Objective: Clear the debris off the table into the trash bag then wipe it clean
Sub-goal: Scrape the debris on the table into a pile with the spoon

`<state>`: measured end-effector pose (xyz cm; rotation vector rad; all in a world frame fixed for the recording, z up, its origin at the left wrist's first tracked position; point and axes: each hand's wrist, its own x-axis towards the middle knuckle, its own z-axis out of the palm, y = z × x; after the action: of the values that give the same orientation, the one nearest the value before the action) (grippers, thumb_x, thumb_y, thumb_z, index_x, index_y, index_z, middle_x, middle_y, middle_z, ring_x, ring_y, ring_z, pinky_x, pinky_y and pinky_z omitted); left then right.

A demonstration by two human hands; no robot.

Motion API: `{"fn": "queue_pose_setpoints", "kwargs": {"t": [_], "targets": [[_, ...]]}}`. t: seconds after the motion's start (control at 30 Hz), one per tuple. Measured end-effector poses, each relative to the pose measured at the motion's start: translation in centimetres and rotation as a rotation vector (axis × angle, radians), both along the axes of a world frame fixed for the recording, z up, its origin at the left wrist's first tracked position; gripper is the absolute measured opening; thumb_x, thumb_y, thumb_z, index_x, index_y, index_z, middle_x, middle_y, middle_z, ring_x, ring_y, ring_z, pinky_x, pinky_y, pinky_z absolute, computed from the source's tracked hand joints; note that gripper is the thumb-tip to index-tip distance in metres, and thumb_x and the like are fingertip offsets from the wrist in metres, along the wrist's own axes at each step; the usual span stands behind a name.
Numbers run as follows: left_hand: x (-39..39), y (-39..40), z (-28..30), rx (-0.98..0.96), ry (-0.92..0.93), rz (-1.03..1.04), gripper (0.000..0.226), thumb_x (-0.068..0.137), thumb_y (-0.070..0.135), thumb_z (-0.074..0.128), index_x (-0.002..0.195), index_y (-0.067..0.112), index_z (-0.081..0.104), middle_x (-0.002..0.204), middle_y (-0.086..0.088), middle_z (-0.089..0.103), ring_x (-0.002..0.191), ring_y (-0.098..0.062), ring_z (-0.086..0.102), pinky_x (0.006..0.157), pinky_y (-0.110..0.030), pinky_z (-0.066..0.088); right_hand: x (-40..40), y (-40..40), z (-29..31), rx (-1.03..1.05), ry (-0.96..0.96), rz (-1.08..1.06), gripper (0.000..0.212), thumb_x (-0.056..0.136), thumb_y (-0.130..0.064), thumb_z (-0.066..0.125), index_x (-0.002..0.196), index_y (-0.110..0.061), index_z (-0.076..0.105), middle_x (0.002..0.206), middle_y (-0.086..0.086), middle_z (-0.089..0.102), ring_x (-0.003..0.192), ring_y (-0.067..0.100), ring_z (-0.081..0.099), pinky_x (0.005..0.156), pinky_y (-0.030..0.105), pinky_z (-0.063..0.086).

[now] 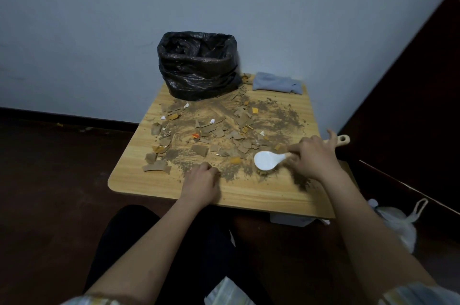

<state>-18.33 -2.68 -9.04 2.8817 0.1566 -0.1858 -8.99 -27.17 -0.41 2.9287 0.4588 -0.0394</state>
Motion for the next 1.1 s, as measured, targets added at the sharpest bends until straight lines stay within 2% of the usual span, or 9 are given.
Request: {"fn": "queue_pose_setpoints", "kwargs": {"t": [0.13,0.23,0.33,0.43,0.6,0.77,0.87,0.97,1.1], "targets": [[0.2,-0.3,-0.2,-0.003,0.011,0.019,0.041,0.094,0.027,0.042,0.132,0.017,0.051,0.133,-0.007,0.048,0.122,-0.028,0.043,0.104,-0.039,0.035,0.1,-0.6,-0.2,-0.018,0.062,0.054,0.018,0.094,-0.035,0.051,0.093,-0.041,0.068,0.078,-0.012,0.047,0.103,0.019,0.050,0.109,0.057,-0.001],[0.2,-0.4,-0.2,0.001,0.024,0.020,0.040,0.095,0.028,0.041,0.132,0.017,0.051,0.134,-0.006,0.048,0.121,-0.027,0.045,0.104,-0.040,0.036,0.2,0.2,-1.0,-0.004,0.052,0.033,0.021,0.096,-0.037,0.049,0.102,-0.039,0.069,0.087,-0.008,0.054,0.105,0.019,0.049,0.110,0.054,0.001],[0.2,-0.2,0.0,-0.009,0.035,-0.001,0.039,0.095,0.027,0.041,0.132,0.017,0.050,0.134,-0.005,0.049,0.120,-0.027,0.047,0.101,-0.038,0.038,0.1,1.3,-1.8,0.071,-0.072,-0.063,0.023,0.097,-0.030,0.048,0.105,-0.036,0.068,0.103,-0.004,0.060,0.111,0.021,0.048,0.111,0.053,0.008],[0.5,0.3,0.4,0.010,0.045,-0.038,0.039,0.096,0.028,0.042,0.133,0.018,0.050,0.131,-0.006,0.051,0.117,-0.027,0.050,0.097,-0.037,0.040,0.4,1.4,-1.9,0.168,-0.138,-0.089,0.023,0.096,-0.027,0.050,0.106,-0.038,0.067,0.102,-0.002,0.060,0.109,0.022,0.049,0.111,0.052,0.009],[0.9,0.6,0.5,0.033,0.059,-0.066,0.039,0.096,0.027,0.040,0.132,0.018,0.051,0.128,-0.008,0.055,0.114,-0.029,0.052,0.096,-0.037,0.039,1.3,0.2,-0.7,0.061,0.036,0.048,0.020,0.094,-0.035,0.051,0.096,-0.044,0.069,0.082,-0.012,0.054,0.105,0.018,0.051,0.109,0.055,-0.004],[1.2,0.5,0.5,0.067,0.081,-0.073,0.041,0.094,0.027,0.041,0.134,0.018,0.049,0.129,-0.007,0.053,0.116,-0.029,0.051,0.098,-0.036,0.039,1.4,0.2,-0.4,0.032,0.158,0.051,0.022,0.089,-0.028,0.054,0.090,-0.043,0.070,0.079,-0.015,0.060,0.103,0.016,0.054,0.110,0.054,-0.009],[1.2,0.4,0.6,0.073,0.091,-0.074,0.043,0.093,0.025,0.043,0.135,0.018,0.048,0.130,-0.007,0.051,0.116,-0.029,0.051,0.099,-0.036,0.039,1.1,1.4,-1.5,0.049,0.083,0.013,0.022,0.095,-0.031,0.051,0.101,-0.042,0.070,0.091,-0.010,0.062,0.109,0.018,0.052,0.113,0.055,-0.003],[1.3,0.5,0.7,0.073,0.108,-0.079,0.046,0.090,0.023,0.047,0.137,0.018,0.046,0.131,-0.006,0.050,0.117,-0.029,0.050,0.100,-0.037,0.038,1.0,2.4,-2.4,0.213,-0.086,-0.092,0.025,0.097,-0.032,0.049,0.112,-0.040,0.067,0.104,-0.005,0.061,0.112,0.020,0.050,0.112,0.051,0.005],[1.4,0.7,0.5,0.069,0.100,-0.078,0.046,0.091,0.023,0.047,0.137,0.019,0.045,0.132,-0.006,0.050,0.118,-0.029,0.049,0.100,-0.036,0.037,1.4,2.7,-2.4,0.289,-0.151,-0.101,0.028,0.097,-0.029,0.049,0.117,-0.038,0.066,0.106,-0.002,0.062,0.111,0.021,0.051,0.111,0.050,0.006]]}}
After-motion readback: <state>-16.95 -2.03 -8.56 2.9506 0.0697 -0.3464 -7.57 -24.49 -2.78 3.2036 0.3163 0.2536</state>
